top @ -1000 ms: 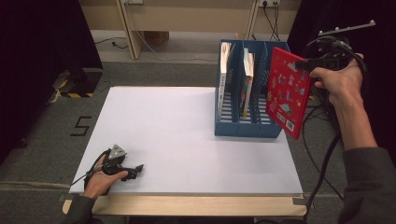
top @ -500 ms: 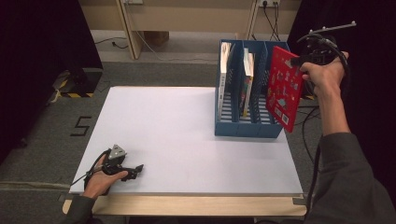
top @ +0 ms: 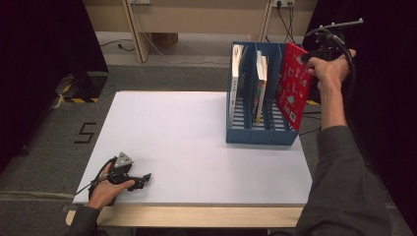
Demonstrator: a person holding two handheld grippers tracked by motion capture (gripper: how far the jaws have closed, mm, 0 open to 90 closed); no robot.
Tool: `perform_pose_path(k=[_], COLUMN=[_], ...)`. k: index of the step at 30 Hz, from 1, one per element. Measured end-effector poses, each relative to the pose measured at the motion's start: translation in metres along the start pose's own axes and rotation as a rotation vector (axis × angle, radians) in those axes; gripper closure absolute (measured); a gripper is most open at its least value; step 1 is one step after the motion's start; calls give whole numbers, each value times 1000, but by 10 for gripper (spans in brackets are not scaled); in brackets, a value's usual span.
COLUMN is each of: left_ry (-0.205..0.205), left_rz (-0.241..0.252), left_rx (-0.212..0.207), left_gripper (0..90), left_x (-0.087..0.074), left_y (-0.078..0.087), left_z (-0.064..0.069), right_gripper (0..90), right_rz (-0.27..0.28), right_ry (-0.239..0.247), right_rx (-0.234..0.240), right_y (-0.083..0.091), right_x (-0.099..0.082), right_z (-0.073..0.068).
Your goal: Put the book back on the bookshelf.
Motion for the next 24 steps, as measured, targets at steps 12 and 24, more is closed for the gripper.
perform_pose_path(k=[12,24], left_ry=[0,-1], left_rz=[1,0], left_rx=[0,0], left_gripper=[66,65], left_x=[0,0], left_y=[0,0], left_z=[0,0], right_gripper=[797,797], right_rz=[-9,-3], right_ry=[-35,-41], right_rx=[-7,-4], right_y=[-28,-40], right_x=[-5,-7], right_z=[-4,-9])
Point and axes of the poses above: each handheld gripper's, and its own axes: y roughly backward along the jaws, x roughly out of its top, z roughly to its right, the point moved 1 cm from there along -y, roughly forward along the jaws, and after that the axes turned 3 degrees about -y, right-handed, at the moved point
